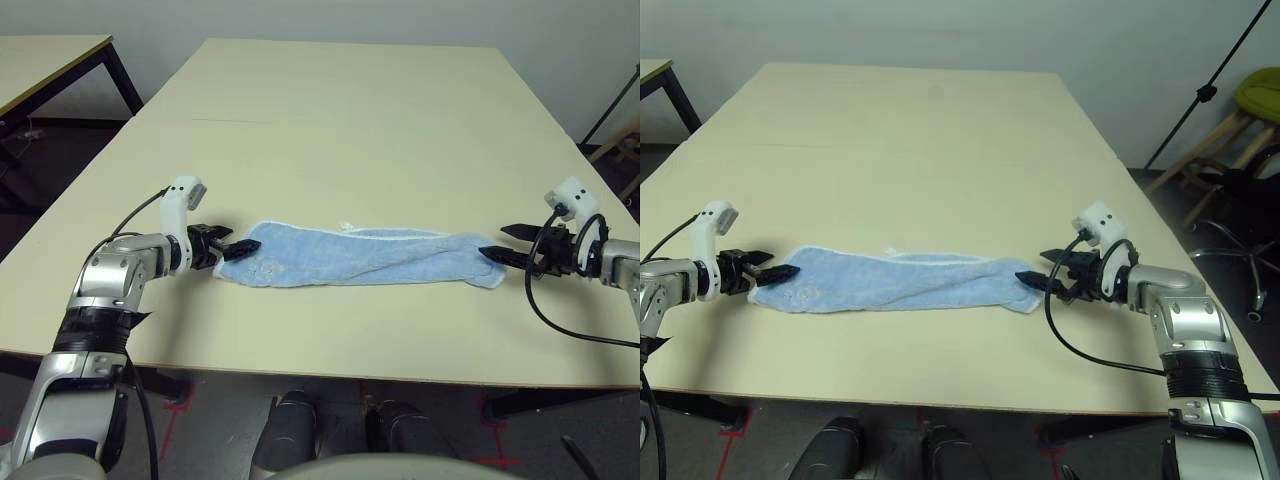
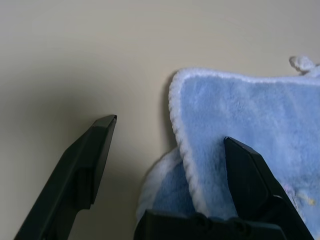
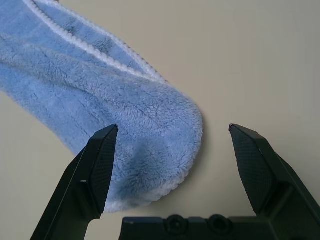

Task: Fold the towel and set it aside.

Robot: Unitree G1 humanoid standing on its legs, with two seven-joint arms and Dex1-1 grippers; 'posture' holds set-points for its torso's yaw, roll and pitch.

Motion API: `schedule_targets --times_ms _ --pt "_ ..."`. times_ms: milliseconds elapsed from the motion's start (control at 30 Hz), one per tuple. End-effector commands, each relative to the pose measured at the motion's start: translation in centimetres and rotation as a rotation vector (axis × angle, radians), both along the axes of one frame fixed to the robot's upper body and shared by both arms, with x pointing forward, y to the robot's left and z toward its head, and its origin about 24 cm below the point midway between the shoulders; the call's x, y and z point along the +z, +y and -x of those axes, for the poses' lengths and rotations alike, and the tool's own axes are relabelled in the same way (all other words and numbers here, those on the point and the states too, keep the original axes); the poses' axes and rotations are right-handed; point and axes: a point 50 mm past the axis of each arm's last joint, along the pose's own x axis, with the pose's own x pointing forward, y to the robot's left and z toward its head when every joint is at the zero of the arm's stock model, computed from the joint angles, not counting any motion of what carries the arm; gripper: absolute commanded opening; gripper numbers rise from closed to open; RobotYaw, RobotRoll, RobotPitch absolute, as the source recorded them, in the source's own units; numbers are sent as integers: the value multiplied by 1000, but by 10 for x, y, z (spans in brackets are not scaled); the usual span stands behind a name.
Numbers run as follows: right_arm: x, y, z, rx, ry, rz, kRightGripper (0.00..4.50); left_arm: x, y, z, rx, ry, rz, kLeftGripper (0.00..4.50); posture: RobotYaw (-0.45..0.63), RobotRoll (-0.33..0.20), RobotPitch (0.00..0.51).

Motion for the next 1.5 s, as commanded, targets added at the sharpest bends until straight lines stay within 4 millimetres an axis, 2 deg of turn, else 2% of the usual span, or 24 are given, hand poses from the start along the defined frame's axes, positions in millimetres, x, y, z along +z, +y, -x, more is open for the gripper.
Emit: schedule_targets --times_ms 33,100,200,433,567,700,900,967,1133,1233,1300,1400,1500 --pt "2 -4 3 -17 7 -1 4466 -6 -4 -5 11 12 8 4500 90 0 118" --pt "2 -5 3 -21 8 2 4466 -7 -9 -7 -4 14 29 4500 87 0 117" --pt "4 -6 3 -29 2 2 4500 -9 -12 -9 -10 12 49 3925 87 0 117" --pt "8 -12 5 -42 -3 10 4500 -10 -17 -4 -36 19 101 1432 91 0 115" --pt "9 -11 4 -39 -6 10 4500 1 -11 0 -12 -13 113 21 101 0 115" --pt "10 -11 4 -34 -5 9 4500 17 -3 12 2 -35 126 21 101 0 115" --pt "10 -12 5 -31 1 11 4500 35 17 43 63 -12 109 21 115 0 112" --pt "10 -12 5 -29 2 11 4500 34 21 51 77 13 107 21 118 0 113" --pt "7 -7 4 -9 9 8 4500 19 28 63 121 75 48 21 130 0 113" --pt "9 -4 2 3 3 1 4500 11 31 64 144 80 4 653 131 0 111" --pt "11 -3 2 8 -8 -3 4500 14 32 61 149 35 -13 1379 131 0 111" --pt "20 2 1 16 -46 -57 4500 28 35 54 147 -99 -37 2456 130 0 111" --pt "30 14 0 31 -99 -125 4500 53 26 48 120 -279 13 3450 130 0 113"
